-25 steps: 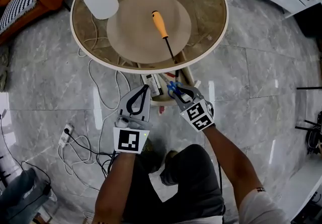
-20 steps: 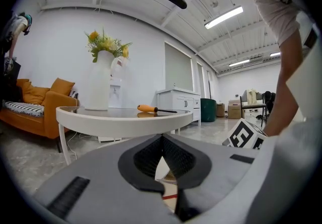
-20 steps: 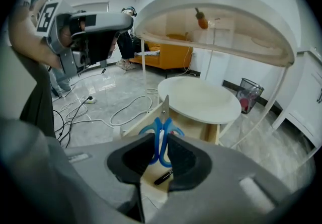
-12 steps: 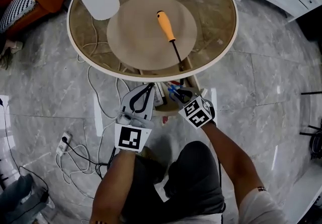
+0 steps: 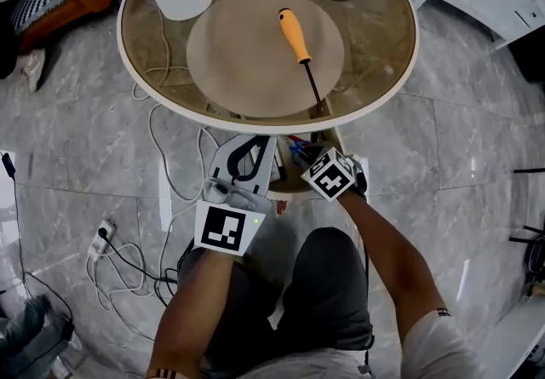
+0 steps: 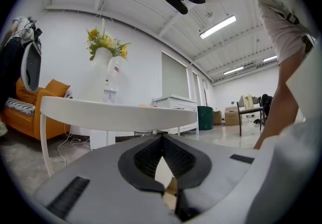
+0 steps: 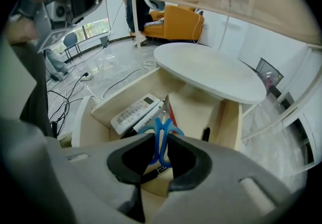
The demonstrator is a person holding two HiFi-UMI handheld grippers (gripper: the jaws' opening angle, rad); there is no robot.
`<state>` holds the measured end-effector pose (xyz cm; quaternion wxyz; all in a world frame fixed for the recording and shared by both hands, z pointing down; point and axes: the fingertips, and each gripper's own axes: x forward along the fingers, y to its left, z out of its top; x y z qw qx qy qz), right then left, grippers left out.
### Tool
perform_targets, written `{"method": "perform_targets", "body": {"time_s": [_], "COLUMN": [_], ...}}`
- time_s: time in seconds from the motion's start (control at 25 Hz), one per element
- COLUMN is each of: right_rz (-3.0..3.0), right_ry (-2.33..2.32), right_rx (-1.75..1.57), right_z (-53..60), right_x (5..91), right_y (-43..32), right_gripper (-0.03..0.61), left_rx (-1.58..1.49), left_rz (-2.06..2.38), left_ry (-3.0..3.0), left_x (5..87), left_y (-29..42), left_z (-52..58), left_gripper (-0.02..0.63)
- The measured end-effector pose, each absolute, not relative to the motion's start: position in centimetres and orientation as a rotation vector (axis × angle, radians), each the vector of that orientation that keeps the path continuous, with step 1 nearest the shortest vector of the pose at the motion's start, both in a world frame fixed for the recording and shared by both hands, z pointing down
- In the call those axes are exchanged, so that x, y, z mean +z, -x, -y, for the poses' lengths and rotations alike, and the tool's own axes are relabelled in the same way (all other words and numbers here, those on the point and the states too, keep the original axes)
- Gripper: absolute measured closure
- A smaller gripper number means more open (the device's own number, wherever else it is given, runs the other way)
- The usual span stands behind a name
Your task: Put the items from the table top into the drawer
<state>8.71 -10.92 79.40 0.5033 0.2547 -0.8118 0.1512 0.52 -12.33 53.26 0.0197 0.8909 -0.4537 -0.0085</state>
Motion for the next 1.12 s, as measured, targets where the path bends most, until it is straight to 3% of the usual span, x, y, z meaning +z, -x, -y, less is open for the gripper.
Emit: {"method": "perform_targets", "body": {"time_s": [0.84, 1.04, 1.12], "right_rz": [1.961, 2.098, 2.152], "right_ry": [-0.544, -0.619, -0.634], "right_rx": [0.399, 0.363, 0.349], "right_z": [10.8, 10.3, 9.8], "right_x": [80.2, 75.5, 73.4], "right_y": [-7.7, -7.5, -7.4], "right_gripper": [0.486, 0.577, 0.577], "left_rx": [-0.098, -0.057, -0.058], "left_rz": [1.378, 1.349, 1.333], "left_ry": [-2.727, -2.738, -2.741], "left_x": [53.0, 53.2, 53.1], "left_y": [0.0, -0.4, -0.5], "left_z": [11.0, 10.2, 10.0], "left_gripper": [0.614, 0.614, 0.614]}}
